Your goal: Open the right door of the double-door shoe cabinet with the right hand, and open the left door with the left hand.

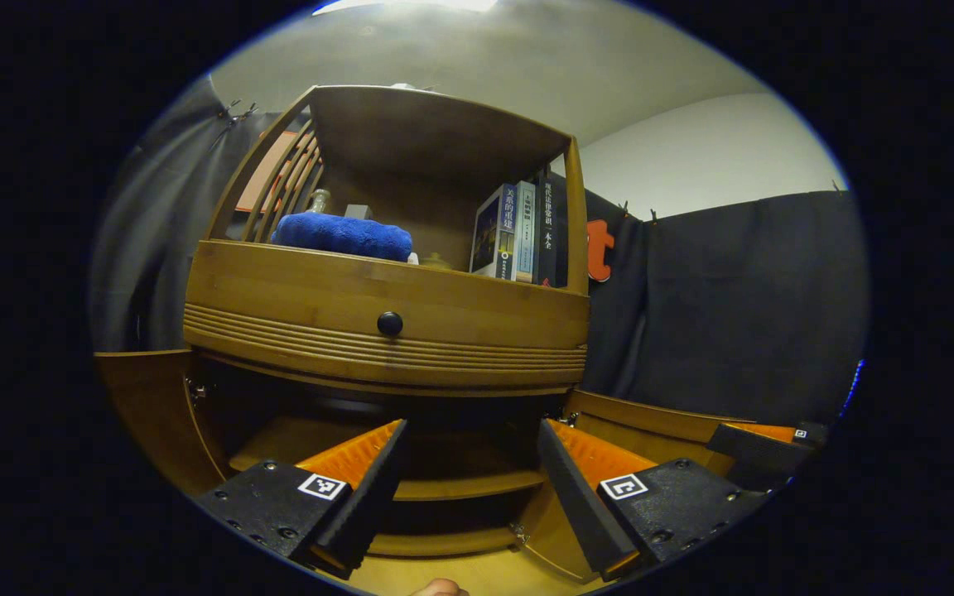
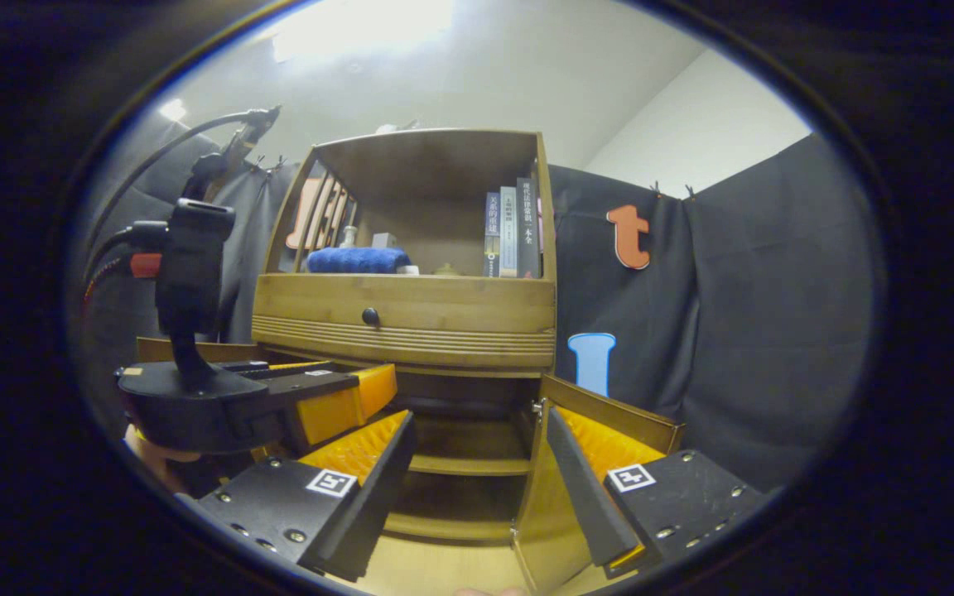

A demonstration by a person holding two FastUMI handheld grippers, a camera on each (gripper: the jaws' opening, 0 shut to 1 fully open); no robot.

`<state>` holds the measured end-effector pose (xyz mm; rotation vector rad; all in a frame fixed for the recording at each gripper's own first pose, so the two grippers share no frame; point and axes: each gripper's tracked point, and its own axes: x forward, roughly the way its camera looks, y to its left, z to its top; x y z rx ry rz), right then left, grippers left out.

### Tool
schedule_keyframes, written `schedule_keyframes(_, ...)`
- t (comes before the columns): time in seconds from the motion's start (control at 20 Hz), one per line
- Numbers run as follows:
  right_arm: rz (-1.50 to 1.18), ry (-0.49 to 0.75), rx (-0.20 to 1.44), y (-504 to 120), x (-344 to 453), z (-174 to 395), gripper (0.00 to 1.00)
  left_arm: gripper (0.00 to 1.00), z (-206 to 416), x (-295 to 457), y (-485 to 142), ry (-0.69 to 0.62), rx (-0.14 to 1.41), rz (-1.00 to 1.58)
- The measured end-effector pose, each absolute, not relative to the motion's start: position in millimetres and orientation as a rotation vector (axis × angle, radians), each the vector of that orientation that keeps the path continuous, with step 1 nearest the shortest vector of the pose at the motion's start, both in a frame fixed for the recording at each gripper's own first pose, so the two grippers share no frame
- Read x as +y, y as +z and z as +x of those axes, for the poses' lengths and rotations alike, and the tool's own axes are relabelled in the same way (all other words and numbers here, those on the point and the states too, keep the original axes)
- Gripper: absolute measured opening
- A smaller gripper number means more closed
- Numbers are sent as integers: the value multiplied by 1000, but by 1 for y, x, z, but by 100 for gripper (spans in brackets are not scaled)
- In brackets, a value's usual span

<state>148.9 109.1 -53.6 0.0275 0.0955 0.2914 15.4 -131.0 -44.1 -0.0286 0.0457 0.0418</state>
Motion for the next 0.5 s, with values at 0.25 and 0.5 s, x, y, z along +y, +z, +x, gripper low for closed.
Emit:
schedule_keyframes(0.25,12,275,70,-52,103,149,96,95,22,-136,-41,32,28,-45)
schedule_keyframes(0.5,53,254,83,-55,97,151,96,95,29,-141,-40,17,6,-48)
